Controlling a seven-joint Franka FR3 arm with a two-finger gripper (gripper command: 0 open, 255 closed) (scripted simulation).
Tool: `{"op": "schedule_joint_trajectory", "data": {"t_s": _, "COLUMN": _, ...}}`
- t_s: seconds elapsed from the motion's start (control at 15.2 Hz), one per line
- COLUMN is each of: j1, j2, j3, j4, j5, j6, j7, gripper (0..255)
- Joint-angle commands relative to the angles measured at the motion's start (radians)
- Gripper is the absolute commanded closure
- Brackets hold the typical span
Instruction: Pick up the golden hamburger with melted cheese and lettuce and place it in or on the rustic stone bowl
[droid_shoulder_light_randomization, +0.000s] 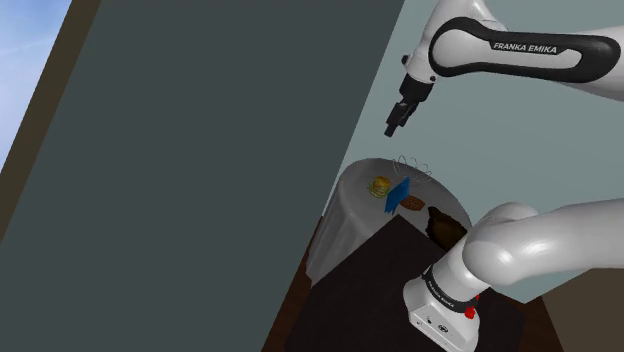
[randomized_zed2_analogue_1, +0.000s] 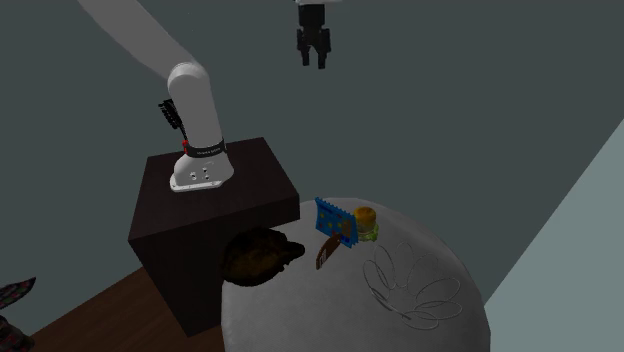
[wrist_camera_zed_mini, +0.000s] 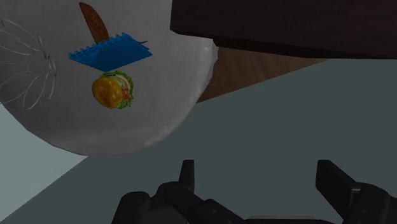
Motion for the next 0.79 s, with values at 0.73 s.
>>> {"op": "schedule_joint_trajectory", "data": {"t_s": 0.73, "j1": -0.058, "j2": 0.367, "j3": -0.184, "j4": 0.009, "j5": -0.02, "j6": 0.314, "j7": -0.187, "gripper": 0}}
